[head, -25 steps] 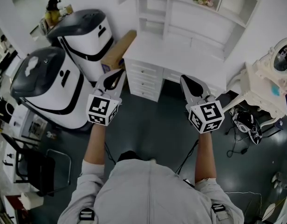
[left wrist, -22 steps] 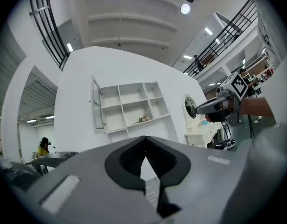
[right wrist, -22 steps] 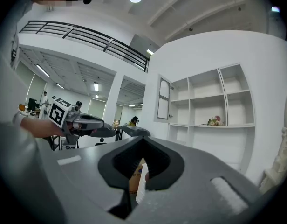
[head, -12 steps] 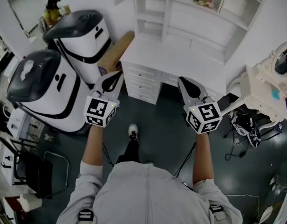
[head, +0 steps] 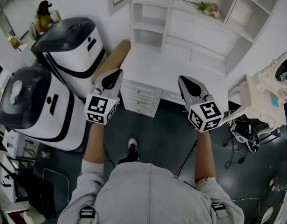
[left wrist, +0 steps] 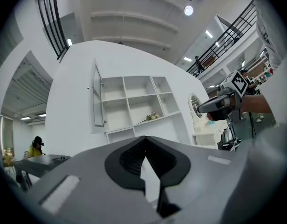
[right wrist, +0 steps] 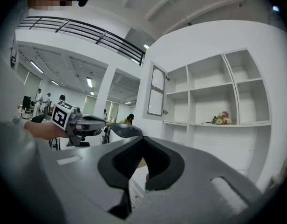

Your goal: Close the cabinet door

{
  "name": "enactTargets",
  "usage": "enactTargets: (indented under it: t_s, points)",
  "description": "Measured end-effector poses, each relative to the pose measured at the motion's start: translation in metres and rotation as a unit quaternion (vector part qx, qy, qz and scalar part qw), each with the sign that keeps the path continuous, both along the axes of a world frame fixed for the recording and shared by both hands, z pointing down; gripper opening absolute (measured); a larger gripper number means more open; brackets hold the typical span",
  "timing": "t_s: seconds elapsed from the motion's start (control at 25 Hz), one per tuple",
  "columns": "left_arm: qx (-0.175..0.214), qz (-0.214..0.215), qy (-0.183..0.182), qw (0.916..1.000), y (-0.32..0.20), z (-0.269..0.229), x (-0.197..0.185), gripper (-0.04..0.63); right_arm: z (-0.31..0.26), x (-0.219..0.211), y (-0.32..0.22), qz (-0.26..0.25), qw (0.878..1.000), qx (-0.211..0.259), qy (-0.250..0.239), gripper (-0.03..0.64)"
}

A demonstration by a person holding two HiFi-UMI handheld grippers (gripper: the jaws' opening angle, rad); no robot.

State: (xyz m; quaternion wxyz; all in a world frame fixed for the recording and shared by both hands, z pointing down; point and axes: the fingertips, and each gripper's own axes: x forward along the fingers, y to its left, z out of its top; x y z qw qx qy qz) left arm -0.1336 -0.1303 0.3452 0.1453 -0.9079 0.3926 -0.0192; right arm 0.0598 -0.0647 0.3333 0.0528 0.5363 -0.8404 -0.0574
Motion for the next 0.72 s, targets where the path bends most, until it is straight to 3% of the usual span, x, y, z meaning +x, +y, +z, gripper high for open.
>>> enactTargets:
  t_s: [0.28, 0.72]
  points:
    - [0.003, 0.012, -0.001, 0.9999, -0.089, -0.017, -0.011, 0.018, -0.017, -0.014, -0.088, 0.006, 1.000, -0.003, -0.020, 0.002]
    - [0.000, 0.019, 0.013, 0.9997, -0.171, -0.029, -0.028, 0.018, -0.035, -0.028, -0.164, 0.017, 0.999, 0.004, -0.030, 0.000]
